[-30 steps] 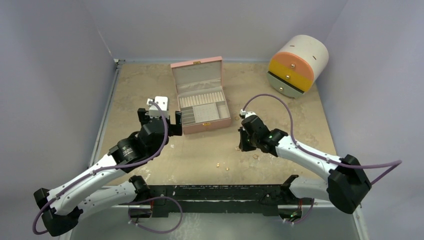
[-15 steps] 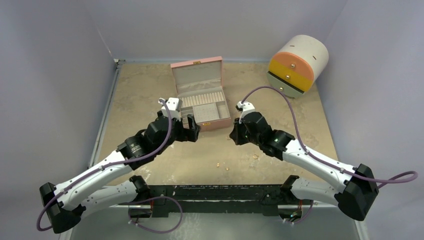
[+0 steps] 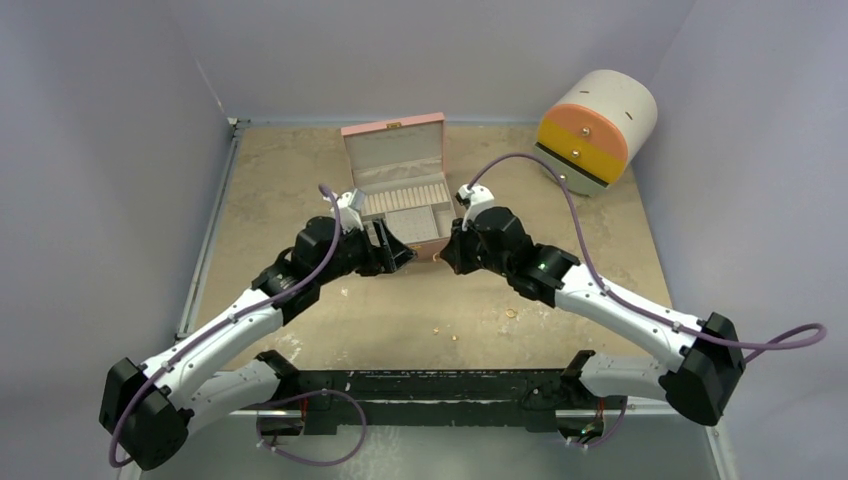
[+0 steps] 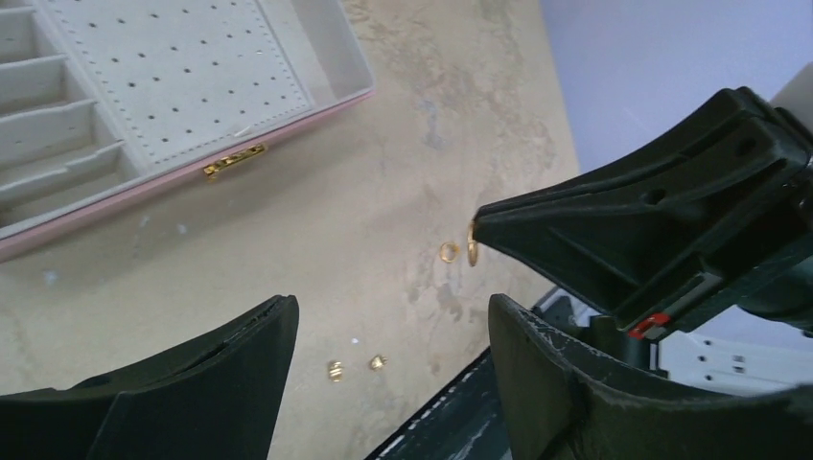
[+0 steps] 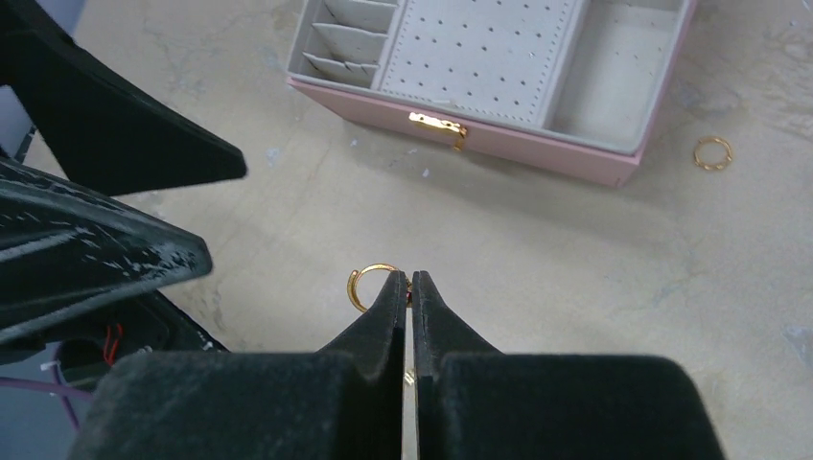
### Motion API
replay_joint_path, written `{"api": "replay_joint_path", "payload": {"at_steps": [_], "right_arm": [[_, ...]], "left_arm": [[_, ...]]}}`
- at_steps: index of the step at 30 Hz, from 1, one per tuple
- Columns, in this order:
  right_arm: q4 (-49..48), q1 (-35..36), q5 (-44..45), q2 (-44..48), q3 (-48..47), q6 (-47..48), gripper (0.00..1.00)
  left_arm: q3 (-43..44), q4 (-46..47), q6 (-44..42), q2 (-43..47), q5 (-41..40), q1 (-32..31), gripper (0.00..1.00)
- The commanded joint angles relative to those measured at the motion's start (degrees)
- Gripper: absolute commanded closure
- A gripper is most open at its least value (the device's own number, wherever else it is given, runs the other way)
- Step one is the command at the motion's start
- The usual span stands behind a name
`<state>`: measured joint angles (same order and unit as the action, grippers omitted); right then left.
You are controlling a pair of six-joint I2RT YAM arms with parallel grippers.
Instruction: Organize the mixed jewelry
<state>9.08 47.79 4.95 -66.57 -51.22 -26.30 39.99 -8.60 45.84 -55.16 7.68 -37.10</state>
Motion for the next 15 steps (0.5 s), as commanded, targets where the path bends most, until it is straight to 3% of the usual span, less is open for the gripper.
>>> {"api": "replay_joint_path", "payload": {"at_steps": [1,6,15], "right_arm": [[-2.42,1.59,0.24,-2.67,-5.87,1.26,1.0],[-1.16,2.6,0.55,-5.44,-9.53,1.17,1.0],[-0.33,3.91,0.52,-7.78,-12.12,1.35,1.0]], "left_arm": [[-2.51,12.74,8.58,-0.96,10.26,2.88,0.3],[-4.69,18.73,14.79,-2.34,15.97,5.45,0.41],[-8.77,27.14,22.02,-2.49,18.04,7.13,0.49]]}}
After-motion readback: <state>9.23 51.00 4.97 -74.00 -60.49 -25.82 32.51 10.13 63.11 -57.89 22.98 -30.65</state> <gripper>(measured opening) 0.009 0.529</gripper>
